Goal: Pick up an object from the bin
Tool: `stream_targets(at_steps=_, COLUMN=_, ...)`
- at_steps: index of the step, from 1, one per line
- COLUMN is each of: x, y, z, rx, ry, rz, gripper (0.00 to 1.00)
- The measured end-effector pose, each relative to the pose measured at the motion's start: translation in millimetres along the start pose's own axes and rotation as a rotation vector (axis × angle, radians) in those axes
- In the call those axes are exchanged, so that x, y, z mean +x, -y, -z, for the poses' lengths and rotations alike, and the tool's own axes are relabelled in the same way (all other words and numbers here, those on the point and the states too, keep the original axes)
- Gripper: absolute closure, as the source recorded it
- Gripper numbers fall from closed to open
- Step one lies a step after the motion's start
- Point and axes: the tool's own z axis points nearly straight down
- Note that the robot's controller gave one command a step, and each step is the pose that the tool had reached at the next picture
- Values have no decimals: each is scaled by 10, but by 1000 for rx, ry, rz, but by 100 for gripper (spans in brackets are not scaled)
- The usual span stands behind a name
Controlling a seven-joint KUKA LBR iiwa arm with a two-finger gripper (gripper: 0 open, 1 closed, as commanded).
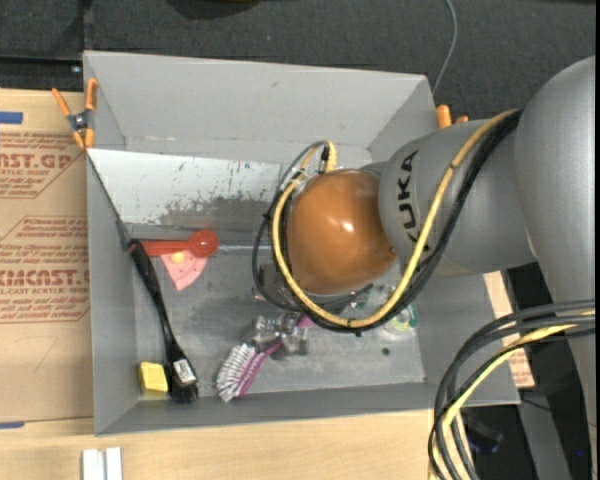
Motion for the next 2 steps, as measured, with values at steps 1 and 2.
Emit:
stream_targets(at_steps=1, x=55, y=-155, z=969, rx=-5, ry=0, rz=18, gripper=100)
stream_targets(at_steps=2, x=46, y=-108, z=247, rx=-2, ry=2, rz=18, gripper=100)
